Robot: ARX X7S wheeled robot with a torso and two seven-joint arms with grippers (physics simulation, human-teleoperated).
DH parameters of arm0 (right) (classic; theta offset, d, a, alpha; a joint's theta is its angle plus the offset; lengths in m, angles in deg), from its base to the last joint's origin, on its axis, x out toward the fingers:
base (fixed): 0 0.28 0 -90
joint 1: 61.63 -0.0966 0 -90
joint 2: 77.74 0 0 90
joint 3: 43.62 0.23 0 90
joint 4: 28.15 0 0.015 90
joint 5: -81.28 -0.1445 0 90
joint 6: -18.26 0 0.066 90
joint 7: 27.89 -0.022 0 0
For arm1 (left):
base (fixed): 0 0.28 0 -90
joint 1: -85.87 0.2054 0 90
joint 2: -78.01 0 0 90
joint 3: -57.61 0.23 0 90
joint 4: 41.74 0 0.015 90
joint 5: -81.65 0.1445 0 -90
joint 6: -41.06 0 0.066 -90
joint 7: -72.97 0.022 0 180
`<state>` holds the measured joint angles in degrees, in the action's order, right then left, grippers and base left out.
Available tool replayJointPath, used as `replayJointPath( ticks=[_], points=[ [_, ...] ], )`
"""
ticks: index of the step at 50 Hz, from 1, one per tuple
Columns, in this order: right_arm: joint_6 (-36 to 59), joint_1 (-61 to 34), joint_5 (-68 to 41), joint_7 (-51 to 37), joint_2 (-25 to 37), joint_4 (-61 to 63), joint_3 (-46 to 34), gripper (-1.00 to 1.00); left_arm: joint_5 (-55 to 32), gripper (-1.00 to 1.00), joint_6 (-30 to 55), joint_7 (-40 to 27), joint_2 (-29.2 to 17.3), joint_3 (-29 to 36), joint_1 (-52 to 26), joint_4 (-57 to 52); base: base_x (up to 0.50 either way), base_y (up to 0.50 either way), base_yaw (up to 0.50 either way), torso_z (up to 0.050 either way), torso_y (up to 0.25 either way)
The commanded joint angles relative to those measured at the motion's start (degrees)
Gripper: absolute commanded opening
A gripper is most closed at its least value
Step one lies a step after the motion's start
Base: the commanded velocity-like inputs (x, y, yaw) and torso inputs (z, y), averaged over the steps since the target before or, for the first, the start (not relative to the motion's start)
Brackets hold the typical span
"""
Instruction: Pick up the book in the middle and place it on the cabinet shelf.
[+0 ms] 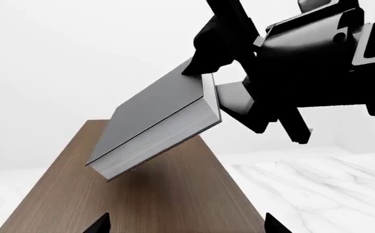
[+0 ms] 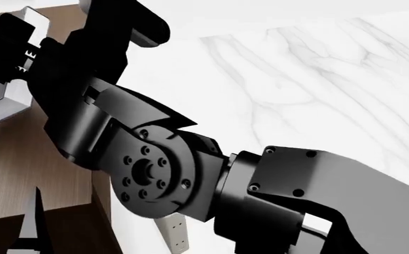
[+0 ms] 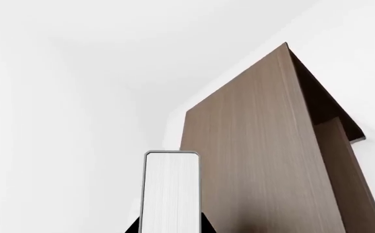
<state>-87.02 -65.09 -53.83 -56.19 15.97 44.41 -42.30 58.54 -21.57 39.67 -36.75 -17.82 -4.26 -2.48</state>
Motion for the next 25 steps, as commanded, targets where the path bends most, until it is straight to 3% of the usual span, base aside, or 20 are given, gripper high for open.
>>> replayJointPath(
  ticks=[1, 25],
  points=[
    [-0.16, 2.20, 4.93, 3.10, -1.61, -0.84, 1.81, -1.00, 0.59, 1.00, -1.00, 1.43, 0.83, -1.08, 0.21, 0.36, 0.00, 0.00, 0.00, 0.000, 0.000],
    [0.40, 4.25, 4.85, 4.28, -1.88, -3.26, 1.20, -1.00, 0.23, 1.00, -1.46, 0.99, 0.46, -0.77, 0.01, 0.66, 0.00, 0.00, 0.00, 0.000, 0.000]
  ],
)
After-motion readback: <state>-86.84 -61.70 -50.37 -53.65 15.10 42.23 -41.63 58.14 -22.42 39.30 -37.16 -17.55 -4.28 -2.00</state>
